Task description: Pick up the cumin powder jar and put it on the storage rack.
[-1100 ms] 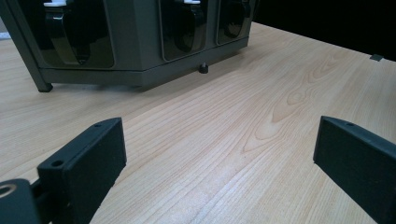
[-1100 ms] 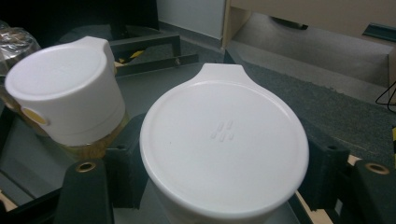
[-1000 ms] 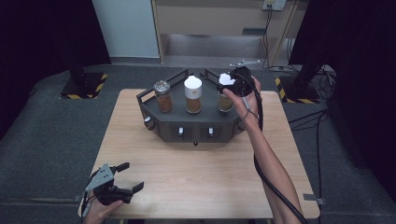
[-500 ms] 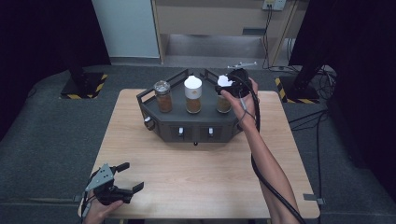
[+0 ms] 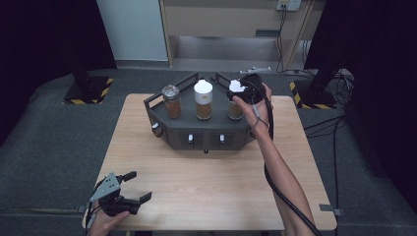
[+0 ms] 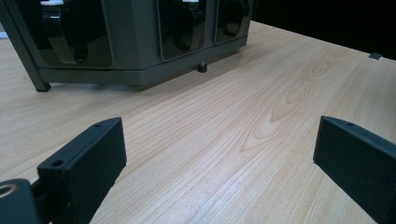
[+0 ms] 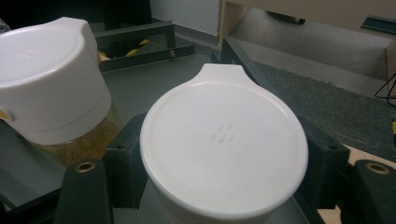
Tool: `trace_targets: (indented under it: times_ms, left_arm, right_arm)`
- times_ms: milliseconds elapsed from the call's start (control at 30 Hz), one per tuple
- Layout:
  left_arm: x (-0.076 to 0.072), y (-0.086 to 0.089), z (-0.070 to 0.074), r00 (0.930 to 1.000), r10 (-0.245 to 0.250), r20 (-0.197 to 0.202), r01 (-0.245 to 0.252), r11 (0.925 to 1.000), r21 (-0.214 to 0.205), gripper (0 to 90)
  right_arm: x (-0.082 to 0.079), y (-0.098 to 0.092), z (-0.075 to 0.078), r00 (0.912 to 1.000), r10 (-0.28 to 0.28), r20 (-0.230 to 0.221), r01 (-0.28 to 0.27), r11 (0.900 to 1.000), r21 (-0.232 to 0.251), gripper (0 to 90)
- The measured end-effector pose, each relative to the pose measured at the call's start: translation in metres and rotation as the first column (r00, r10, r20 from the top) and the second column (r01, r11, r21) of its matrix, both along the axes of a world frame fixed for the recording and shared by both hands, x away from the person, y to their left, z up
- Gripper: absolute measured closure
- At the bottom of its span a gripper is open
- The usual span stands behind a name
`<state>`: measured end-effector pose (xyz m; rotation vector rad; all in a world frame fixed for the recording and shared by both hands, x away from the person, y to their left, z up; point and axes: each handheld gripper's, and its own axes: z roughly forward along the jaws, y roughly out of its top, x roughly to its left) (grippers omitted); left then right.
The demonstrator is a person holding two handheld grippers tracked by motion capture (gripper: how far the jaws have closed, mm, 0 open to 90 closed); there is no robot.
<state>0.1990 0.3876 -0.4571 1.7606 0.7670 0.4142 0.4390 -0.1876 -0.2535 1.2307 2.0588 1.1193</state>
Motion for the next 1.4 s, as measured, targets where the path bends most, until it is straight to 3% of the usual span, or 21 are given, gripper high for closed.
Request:
trace_targets:
  times_ms: [167,367,533,667,867,1400]
  left_arm:
    - [0.000,0.000,0.000,1.0000,0.000,0.000,0.000,1.0000,0.001,1.4]
    - [0.000,0.000,0.000,1.0000,-0.001,0.001,0.001,1.0000,0.000,1.4]
    - [0.000,0.000,0.000,1.0000,-0.002,0.000,0.002,1.0000,0.000,1.4]
    - [0.000,0.000,0.000,1.0000,-0.002,0.000,0.002,1.0000,0.000,1.4]
    - [0.001,0.000,0.000,1.0000,-0.003,-0.001,0.003,1.0000,0.000,1.4]
    - [0.002,0.000,-0.001,1.0000,0.004,-0.007,-0.004,0.9999,-0.009,1.4]
  right_arm:
    - [0.001,-0.001,-0.001,1.0000,-0.005,-0.004,0.005,0.9999,0.010,30.2]
    - [-0.006,-0.003,0.000,0.9993,-0.023,0.030,0.023,0.9997,0.002,19.9]
    - [-0.012,-0.012,0.009,0.9983,0.000,0.059,-0.001,0.9997,0.026,11.8]
    - [-0.019,-0.021,0.016,0.9965,0.017,0.082,-0.022,0.9978,0.062,10.0]
    - [-0.033,-0.026,0.027,0.9929,0.045,0.110,-0.053,0.9961,0.071,9.2]
    - [-0.071,-0.032,0.043,0.9714,0.135,0.195,-0.150,0.9866,0.064,8.5]
